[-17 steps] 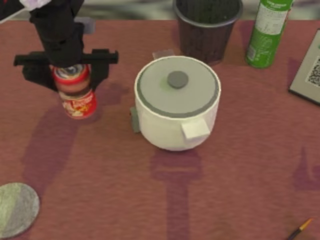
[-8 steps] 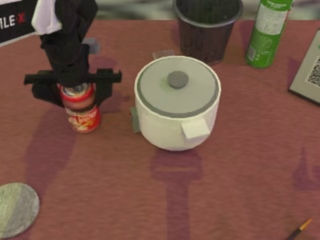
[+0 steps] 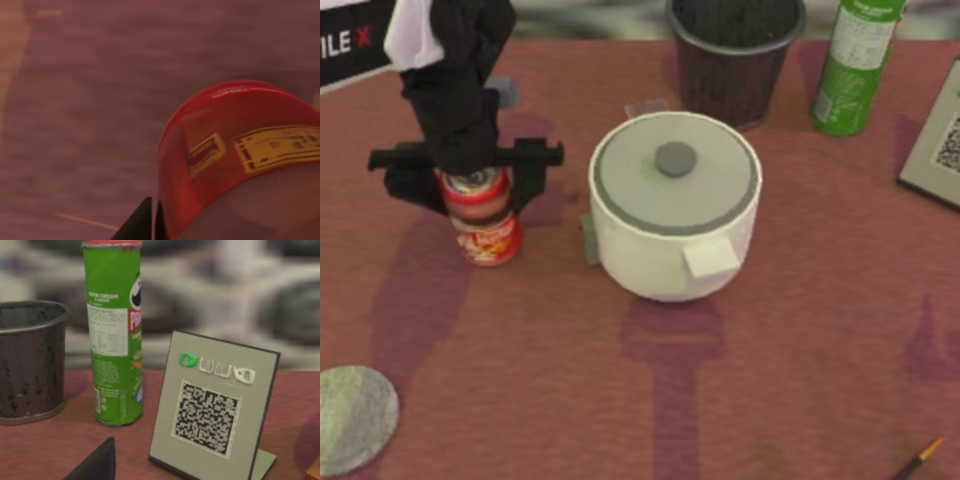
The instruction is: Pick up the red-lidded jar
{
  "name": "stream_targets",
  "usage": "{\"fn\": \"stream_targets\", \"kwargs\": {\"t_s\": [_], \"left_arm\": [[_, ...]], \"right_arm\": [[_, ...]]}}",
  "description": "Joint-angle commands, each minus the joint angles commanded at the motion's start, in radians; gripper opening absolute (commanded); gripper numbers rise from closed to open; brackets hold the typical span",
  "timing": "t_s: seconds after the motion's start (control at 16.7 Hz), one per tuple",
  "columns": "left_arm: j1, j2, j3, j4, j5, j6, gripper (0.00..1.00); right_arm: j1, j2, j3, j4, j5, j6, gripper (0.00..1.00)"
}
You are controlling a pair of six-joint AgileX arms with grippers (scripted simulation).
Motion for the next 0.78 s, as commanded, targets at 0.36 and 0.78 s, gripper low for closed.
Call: {"fn": "stream_targets", "kwargs": {"t_s": [0.36, 0.78], "left_arm": [[0.0, 0.0, 0.0, 0.0, 0.0, 0.0, 0.9], [0.0, 0.0, 0.0, 0.0, 0.0, 0.0, 1.0]], "right_arm": [[0.0, 0.0, 0.0, 0.0, 0.0, 0.0, 1.0], [0.0, 0.0, 0.0, 0.0, 0.0, 0.0, 1.0]]}}
